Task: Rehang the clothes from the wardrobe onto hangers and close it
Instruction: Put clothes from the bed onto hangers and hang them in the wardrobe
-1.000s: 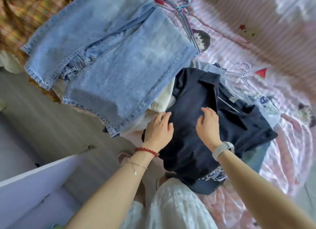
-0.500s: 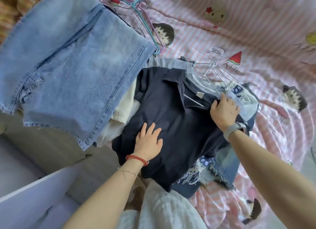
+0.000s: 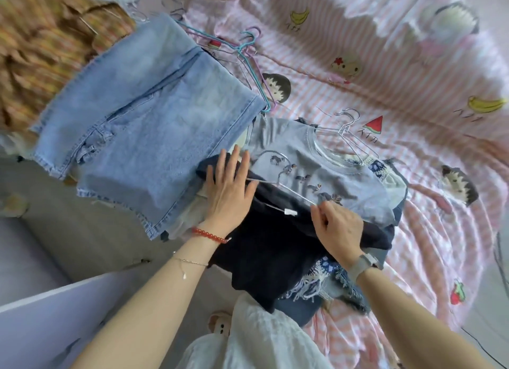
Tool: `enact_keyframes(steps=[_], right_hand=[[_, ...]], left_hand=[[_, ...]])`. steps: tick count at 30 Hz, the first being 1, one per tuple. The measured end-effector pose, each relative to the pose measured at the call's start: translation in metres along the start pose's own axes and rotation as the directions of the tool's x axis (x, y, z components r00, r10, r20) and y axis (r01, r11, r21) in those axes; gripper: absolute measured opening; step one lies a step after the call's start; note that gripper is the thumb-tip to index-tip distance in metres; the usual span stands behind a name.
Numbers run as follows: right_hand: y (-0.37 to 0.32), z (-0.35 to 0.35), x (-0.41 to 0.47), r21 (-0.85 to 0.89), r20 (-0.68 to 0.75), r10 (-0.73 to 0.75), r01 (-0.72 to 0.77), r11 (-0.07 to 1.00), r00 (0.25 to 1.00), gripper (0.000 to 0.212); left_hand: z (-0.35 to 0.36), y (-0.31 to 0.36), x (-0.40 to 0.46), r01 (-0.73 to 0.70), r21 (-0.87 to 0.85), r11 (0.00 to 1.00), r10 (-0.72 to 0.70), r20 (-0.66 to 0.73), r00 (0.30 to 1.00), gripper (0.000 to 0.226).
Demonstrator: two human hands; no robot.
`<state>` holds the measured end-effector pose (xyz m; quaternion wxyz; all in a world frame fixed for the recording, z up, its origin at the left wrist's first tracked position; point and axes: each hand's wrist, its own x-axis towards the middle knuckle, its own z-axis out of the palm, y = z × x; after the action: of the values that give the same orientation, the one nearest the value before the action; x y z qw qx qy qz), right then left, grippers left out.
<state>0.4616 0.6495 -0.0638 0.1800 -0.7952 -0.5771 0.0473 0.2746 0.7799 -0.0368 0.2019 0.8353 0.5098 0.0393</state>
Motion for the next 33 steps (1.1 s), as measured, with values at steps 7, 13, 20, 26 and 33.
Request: enact_keyframes(steps=[7,13,20,26,33], right_hand=[[-0.101,-0.026,0.034,0.157,-0.021,-0.471,0.468,0.87,0.882,0.036],[-0.263,-0.009,0.0,0.433,0.338,-0.784,0.654,0.62,0.52,0.032],[-0.431,0.025,-0.086,0.534,0.483,-0.875,0.804,0.262,-0.036,0.046],[-0.548,0.012,-0.189,0.659,0.208,-0.942,0.749,-0.065,-0.265,0.023],[-0.657,-0.04,-0.28,0.608,-0.149,-0.913,0.694,-0.387,-0.379,0.026]], left_hand=[[-0.065,-0.079,-0.114,0.166,-0.344,0.924,-0.183,-0.018,0.983,0.023],[-0.103,-0.15,-0.279,0.413,-0.476,0.777,-0.602,-0.365,0.71,0.035],[-0.122,-0.182,-0.491,0.597,-0.564,0.57,-0.787,-0.582,0.203,0.025],[-0.143,-0.189,-0.623,0.703,-0.629,0.331,-0.656,-0.689,-0.308,0.017],[-0.191,-0.198,-0.725,0.666,-0.735,0.13,-0.482,-0.634,-0.605,0.023]])
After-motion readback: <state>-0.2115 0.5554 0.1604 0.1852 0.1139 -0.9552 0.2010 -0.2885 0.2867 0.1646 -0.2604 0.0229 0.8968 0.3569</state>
